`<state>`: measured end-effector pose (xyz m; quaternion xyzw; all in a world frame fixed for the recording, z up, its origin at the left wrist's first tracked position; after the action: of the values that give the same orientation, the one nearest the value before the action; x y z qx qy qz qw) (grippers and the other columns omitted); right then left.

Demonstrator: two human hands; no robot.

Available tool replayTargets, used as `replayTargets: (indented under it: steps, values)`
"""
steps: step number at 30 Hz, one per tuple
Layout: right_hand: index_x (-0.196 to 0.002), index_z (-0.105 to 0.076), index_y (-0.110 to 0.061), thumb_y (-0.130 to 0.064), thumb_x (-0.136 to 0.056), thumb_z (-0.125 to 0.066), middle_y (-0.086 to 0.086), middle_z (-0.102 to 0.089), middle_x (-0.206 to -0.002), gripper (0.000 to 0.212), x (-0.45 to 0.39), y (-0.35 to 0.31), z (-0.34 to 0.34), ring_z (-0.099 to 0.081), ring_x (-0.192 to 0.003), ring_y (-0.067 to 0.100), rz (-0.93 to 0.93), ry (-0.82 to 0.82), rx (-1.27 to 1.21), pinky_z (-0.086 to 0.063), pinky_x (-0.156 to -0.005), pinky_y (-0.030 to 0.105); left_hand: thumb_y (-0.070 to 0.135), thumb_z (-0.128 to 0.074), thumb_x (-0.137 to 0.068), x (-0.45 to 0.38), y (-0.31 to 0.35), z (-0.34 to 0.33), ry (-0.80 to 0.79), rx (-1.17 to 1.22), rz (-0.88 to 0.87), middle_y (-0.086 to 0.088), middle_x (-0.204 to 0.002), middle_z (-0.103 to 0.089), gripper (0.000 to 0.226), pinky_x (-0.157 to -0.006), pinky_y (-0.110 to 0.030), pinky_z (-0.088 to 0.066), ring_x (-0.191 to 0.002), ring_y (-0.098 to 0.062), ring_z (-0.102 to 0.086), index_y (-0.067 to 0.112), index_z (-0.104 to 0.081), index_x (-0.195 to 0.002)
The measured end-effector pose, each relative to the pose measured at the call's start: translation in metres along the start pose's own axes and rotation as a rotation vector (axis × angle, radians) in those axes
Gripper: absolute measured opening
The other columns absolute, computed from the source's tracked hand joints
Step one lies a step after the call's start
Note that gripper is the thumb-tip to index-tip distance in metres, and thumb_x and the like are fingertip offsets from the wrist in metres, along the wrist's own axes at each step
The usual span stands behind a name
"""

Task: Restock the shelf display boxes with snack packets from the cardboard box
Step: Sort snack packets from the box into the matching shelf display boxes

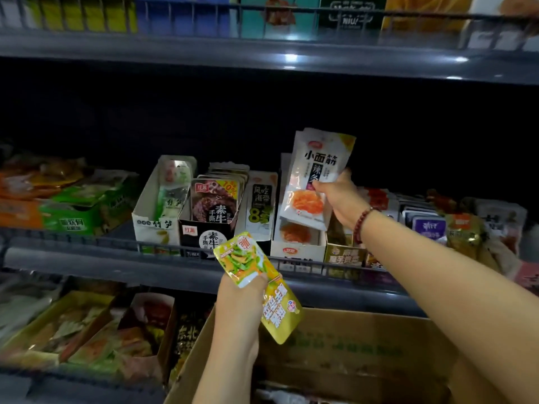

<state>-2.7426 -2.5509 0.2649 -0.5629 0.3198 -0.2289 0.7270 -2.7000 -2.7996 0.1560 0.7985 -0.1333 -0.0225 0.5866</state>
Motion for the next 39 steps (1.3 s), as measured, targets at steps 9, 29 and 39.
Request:
replayTargets:
  steps: [9, 29, 39]
  values:
    - [-0.134, -0.034, -0.011, -0.017, -0.075, -0.079, -0.002, -0.052, -0.121, 0.074, -0.013, 0.020, -0.027, -0.054, -0.107, 0.017, 0.163, -0.143, 0.514, -0.048, -0.084, 0.032, 0.002, -0.056, -0.094, -0.004, -0.011, -0.011, -0.066, -0.003, 0.040, -0.012, -0.097, -0.070, 0.014, -0.084, -0.043, -0.053, -0.092, -0.029, -0.067, 0.011, -0.063, -0.101]
    - [-0.125, -0.054, -0.018, -0.041, -0.087, -0.063, 0.003, -0.058, -0.119, 0.046, 0.063, 0.005, 0.014, -0.058, -0.106, 0.019, 0.210, -0.173, 0.583, -0.051, -0.084, 0.028, 0.010, -0.063, -0.092, 0.007, -0.007, -0.022, -0.132, 0.030, 0.055, -0.006, -0.083, -0.076, 0.007, -0.071, -0.037, -0.055, -0.079, -0.024, -0.072, 0.009, -0.068, -0.095]
    - [-0.076, -0.069, -0.014, -0.021, -0.080, -0.073, 0.004, -0.073, -0.087, 0.010, 0.152, 0.038, 0.050, -0.067, -0.084, 0.013, -0.133, -0.674, 0.403, -0.055, -0.080, 0.029, 0.011, -0.058, -0.094, 0.026, -0.017, -0.058, -0.127, 0.266, 0.179, -0.007, -0.088, -0.074, 0.010, -0.064, -0.033, -0.052, -0.074, -0.019, -0.071, 0.010, -0.064, -0.102]
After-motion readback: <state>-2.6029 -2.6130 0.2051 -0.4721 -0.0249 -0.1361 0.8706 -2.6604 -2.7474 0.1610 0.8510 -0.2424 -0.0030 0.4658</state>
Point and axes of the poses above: each hand's wrist, its own x-axis away from the middle knuckle, its own z-axis out of the back of the hand, y = z × x, the point moved 7 cm from there along -x, towards the middle knuckle
